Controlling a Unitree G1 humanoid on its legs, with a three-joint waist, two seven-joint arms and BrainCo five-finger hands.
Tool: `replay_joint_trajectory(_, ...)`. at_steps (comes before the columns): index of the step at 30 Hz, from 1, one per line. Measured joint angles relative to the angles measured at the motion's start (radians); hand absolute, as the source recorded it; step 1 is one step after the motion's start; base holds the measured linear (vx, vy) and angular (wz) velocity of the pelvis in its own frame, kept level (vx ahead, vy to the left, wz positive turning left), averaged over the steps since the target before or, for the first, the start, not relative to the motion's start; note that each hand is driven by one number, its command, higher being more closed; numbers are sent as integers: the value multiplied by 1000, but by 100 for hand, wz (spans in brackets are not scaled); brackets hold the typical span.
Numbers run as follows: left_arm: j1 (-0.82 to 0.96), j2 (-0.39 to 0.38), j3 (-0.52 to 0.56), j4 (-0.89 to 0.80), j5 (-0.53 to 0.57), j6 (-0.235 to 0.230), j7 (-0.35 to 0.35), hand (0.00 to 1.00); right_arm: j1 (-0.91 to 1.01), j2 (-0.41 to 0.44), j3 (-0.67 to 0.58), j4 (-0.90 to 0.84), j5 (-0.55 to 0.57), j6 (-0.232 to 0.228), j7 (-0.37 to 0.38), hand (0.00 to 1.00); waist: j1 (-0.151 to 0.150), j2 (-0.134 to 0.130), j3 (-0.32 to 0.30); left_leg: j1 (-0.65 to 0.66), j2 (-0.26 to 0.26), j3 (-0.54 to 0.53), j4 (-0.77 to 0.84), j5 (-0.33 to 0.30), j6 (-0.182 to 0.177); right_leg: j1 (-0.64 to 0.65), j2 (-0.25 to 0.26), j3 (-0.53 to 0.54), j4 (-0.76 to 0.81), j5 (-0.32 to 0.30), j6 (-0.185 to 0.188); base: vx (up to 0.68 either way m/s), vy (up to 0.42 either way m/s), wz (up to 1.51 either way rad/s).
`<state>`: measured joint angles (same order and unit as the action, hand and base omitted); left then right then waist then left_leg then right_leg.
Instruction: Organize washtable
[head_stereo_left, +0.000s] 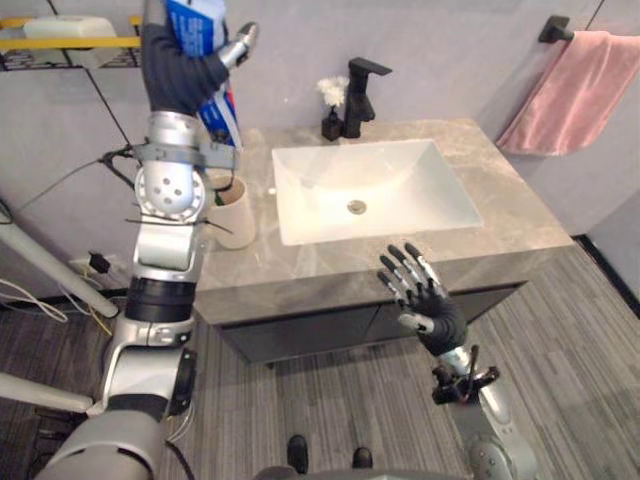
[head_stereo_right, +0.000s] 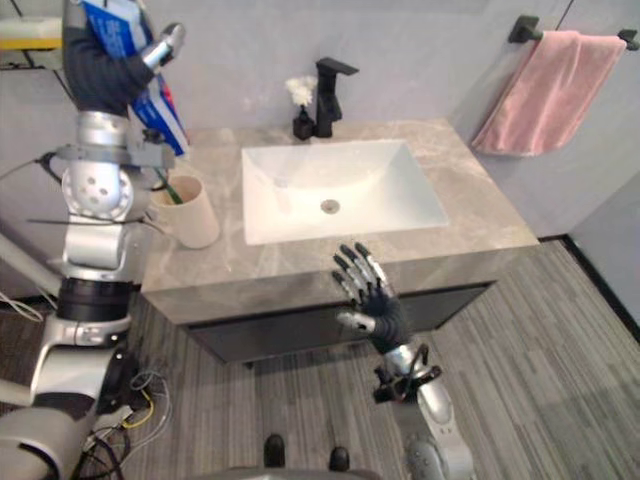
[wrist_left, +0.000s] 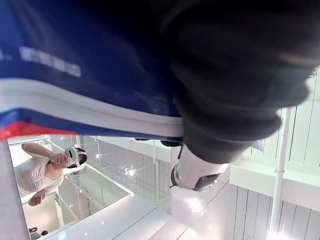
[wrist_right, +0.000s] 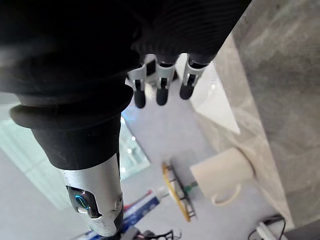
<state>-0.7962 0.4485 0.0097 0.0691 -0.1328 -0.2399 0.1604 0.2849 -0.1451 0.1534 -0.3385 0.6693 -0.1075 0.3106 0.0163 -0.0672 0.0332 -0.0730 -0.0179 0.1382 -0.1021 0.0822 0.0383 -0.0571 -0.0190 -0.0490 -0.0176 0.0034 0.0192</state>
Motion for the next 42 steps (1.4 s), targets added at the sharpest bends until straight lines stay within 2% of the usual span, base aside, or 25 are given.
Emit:
replay_joint_trajectory(6, -12, 0, 1, 26, 1, 3, 16, 100, 15, 1, 2, -1, 1, 0, 0, 0, 0, -21, 13, -3, 0, 0, 0, 0, 0, -2, 0, 0, 0, 0, 0, 0, 0, 0)
replay_joint_trajectory(11, -12, 0, 2, 26, 17, 3, 16, 100, 19, 1, 2, -3, 1, 0, 0, 0, 1, -25, 21, -18, 0, 0, 0, 0, 0, -20, -1, 0, 8, 0, 0, 0, 0, 0)
replay_joint_trajectory(20, -16, 0, 2, 26, 18, 3, 17, 100, 20, 1, 1, -59, 10, 0, -1, 0, 3, -37, 83, -35, 1, 1, 6, 4, 4, -39, 0, 0, 15, 5, -6, 0, 0, 0)
replay_joint_trajectory(30, -41, 0, 4, 61, 18, 5, 22, 100, 33, 0, 0, -83, 32, 0, -1, 0, 6, -40, 138, -39, 2, 3, 5, 3, 5, -44, 0, -3, 14, 19, -5, 0, 0, 0)
replay_joint_trajectory(36, -40, 0, 7, 60, 18, 6, 18, 100, 45, 0, -17, -84, 34, 0, 0, 0, 22, -40, 159, -50, 5, 3, 3, 3, 5, -54, 3, -4, 12, 28, -9, 0, 0, 0)
replay_joint_trajectory(42, 40, -5, 50, 58, 18, 6, 14, 100, 56, 0, -50, -84, 36, 0, 0, 0, 28, -40, 167, -53, 10, -1, 5, 4, 5, -55, 8, -10, 8, 36, -10, 10, 2, 1)
